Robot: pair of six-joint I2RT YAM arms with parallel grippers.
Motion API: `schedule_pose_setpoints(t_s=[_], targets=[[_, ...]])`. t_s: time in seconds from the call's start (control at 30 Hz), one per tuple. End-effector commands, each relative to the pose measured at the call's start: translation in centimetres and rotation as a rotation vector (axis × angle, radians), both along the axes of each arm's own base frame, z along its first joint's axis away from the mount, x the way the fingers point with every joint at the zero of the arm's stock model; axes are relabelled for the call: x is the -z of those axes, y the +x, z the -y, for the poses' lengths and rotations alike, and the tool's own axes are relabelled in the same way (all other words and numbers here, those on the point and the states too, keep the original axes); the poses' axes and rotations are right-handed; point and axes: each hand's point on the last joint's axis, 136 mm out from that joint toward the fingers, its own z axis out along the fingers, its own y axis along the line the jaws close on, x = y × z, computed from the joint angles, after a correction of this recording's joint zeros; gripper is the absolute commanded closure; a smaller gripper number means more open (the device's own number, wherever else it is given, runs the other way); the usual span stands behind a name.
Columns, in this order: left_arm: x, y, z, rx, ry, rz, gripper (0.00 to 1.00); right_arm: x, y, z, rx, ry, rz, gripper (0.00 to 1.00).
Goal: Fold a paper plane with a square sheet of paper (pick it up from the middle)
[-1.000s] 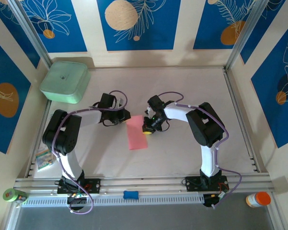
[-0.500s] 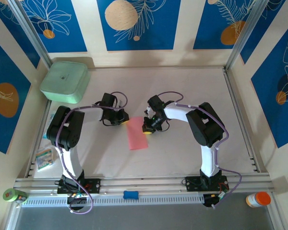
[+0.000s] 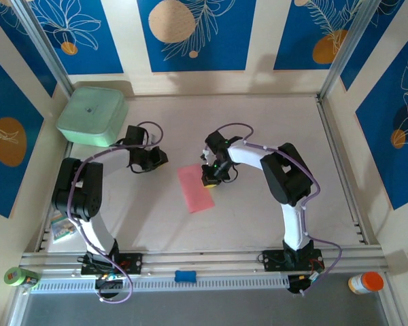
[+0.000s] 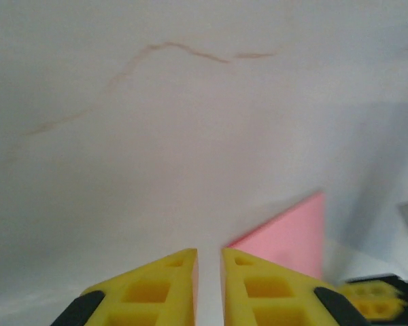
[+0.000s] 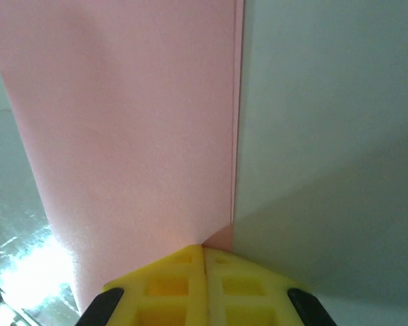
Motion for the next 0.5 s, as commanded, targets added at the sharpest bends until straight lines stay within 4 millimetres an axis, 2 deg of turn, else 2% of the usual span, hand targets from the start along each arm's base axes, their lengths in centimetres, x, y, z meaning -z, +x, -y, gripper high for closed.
schedule_pose_setpoints(t_s=[0.0, 0.1, 0.23, 0.47], targets=[[-1.5, -1.1, 3.3, 0.042, -0.165, 0.008, 0.83, 4.1, 0.0, 5.0, -0.051, -0.244, -0.011, 1.0], [-0.6, -1.9, 5.0, 0.063, -0.195, -0.019, 0.83, 3.2, 1.3, 4.0, -0.087, -0.189, 0.018, 1.0], [0.9, -2.2, 6.2, 0.088, -0.185, -0.053, 0.84, 1.9, 2.3, 2.8, -0.123, -0.11, 0.04, 1.0], [2.8, -2.1, 7.2, 0.113, -0.166, -0.096, 0.84, -2.3, 3.6, 0.2, -0.136, 0.032, 0.088, 1.0]])
